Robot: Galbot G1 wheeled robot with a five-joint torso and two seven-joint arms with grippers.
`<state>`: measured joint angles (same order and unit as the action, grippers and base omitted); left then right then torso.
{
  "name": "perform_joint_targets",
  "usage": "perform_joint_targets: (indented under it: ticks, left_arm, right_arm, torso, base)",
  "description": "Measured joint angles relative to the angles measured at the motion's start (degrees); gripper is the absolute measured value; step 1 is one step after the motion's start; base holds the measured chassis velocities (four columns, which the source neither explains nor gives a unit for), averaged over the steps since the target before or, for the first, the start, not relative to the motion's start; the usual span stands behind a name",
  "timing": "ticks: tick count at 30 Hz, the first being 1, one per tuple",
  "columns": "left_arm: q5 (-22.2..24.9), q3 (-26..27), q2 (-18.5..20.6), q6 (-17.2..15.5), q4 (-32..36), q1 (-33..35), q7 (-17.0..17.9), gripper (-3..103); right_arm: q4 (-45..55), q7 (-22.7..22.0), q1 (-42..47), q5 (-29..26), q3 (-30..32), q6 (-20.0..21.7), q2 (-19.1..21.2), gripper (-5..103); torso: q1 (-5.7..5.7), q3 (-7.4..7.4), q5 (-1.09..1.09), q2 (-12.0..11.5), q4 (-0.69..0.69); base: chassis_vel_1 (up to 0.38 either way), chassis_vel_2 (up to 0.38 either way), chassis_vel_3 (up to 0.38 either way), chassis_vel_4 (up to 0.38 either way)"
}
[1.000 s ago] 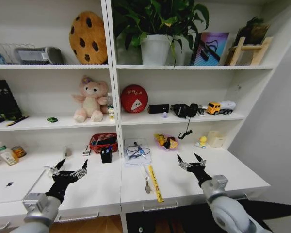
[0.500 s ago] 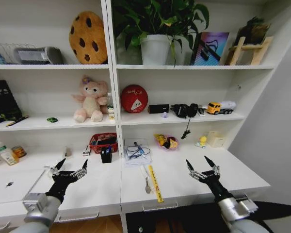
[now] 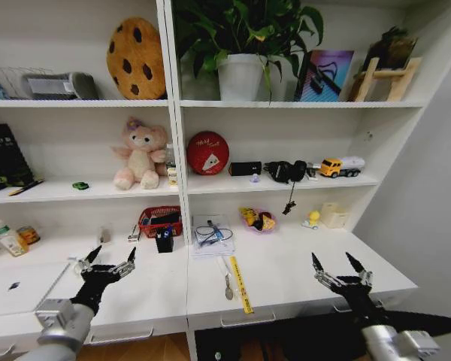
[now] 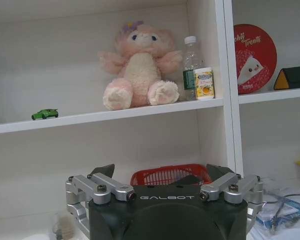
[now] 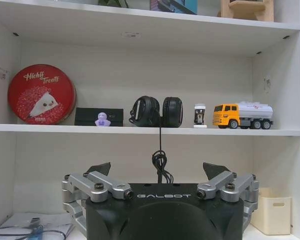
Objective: Organize the objects on the table.
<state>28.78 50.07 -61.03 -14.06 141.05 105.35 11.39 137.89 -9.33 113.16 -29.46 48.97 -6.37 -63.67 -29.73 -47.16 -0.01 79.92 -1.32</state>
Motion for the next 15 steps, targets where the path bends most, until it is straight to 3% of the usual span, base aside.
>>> perform_joint_targets:
  ticks: [15]
  left_arm:
    - [0.0,0.0,0.0,0.0,0.0,0.0,0.0,100]
  right_arm:
    - [0.22,-0.35,-0.34,-0.17,-0.39,0.65,0.3,100]
  torso:
    - [0.0,0.0,0.01,0.0,-0.02]
  base:
    - [0.0,0.0,0.0,0.0]
